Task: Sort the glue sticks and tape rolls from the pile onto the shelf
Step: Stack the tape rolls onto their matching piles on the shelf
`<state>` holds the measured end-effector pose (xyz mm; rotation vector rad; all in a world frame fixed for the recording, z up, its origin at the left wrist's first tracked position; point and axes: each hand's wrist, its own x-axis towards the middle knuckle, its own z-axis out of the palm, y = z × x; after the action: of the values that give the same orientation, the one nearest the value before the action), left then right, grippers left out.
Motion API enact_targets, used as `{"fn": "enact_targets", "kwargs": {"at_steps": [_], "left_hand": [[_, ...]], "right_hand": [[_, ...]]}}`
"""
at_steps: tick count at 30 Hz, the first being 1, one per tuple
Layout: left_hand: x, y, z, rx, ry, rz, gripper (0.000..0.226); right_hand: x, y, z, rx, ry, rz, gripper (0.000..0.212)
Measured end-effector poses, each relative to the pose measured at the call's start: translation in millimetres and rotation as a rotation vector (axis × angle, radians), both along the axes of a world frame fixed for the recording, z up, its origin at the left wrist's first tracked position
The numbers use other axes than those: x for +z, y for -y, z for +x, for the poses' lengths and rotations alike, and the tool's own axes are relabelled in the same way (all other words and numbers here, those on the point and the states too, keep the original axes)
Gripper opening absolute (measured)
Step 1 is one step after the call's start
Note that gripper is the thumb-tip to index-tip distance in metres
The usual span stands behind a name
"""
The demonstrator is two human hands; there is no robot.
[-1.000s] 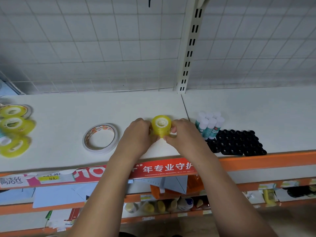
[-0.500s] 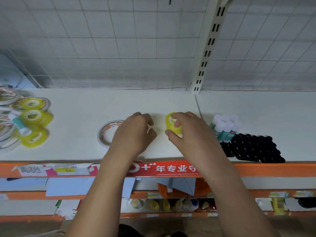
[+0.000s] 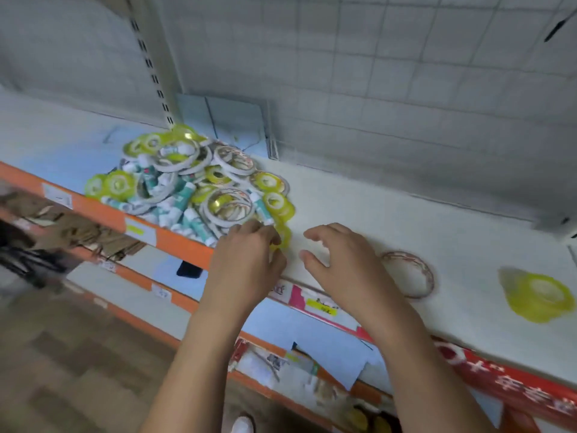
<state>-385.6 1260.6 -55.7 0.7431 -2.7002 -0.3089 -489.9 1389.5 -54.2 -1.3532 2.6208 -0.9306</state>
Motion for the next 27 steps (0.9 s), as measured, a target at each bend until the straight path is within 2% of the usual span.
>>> {"fn": "enact_targets", "kwargs": {"at_steps": [5, 13, 15, 20, 27], "left_hand": [[3, 65, 17, -0.020, 0.006, 0.017, 0.024], [4, 115, 8, -0.212, -0.034, 0.016, 0.031], [5, 120, 3, -0.254, -0.022, 0.009, 0.035], [3, 131, -12, -0.293, -0.064, 0.021, 0.018], [1, 146, -21, -0.298, -0.042, 0.010, 0.024]], "right_hand": [[-9, 66, 20, -0.022, 0.007, 0.022, 0.032], [-12, 107, 19, -0.244, 0.042, -0.050, 0.018], [-12, 111, 18, -0.292, 0.041, -0.053, 0.019], [-13, 122, 13, -0.334, 0.043, -0.026, 0.026], [-16, 137, 8, -0.349, 0.018, 0.020, 0.034]]}}
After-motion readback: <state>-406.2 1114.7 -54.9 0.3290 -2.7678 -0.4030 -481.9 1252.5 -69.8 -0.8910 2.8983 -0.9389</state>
